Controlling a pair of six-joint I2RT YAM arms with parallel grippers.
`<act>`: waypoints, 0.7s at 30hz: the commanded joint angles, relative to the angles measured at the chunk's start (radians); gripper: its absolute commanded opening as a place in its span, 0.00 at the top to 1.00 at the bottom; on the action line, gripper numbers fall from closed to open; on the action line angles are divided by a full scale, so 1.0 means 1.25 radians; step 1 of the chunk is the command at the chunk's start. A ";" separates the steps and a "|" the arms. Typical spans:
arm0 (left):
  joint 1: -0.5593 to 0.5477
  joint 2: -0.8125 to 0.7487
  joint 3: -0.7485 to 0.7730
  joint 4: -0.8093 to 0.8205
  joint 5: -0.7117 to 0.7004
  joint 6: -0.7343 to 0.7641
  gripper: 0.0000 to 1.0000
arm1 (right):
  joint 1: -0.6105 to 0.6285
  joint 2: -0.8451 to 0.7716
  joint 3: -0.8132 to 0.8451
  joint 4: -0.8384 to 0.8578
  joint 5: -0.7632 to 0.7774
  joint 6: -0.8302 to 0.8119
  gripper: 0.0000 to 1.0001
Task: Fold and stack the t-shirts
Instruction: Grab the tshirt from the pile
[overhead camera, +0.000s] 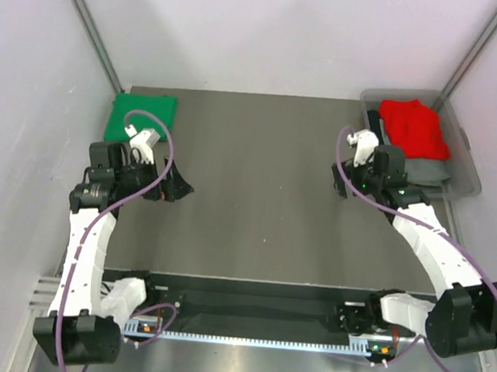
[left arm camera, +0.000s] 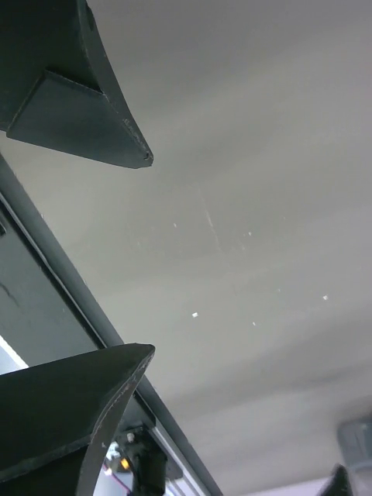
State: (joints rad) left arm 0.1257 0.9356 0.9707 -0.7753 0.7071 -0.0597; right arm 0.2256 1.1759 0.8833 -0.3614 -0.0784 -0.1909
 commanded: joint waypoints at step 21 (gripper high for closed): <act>0.003 0.168 0.059 0.046 0.006 0.162 0.10 | -0.350 0.640 0.736 -0.103 -0.039 -0.040 0.23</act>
State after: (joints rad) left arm 0.1253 1.1469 0.9688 -0.7254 0.7109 0.0868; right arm -0.2100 1.9381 1.7119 -0.4412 -0.1303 -0.2317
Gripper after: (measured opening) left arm 0.924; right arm 0.782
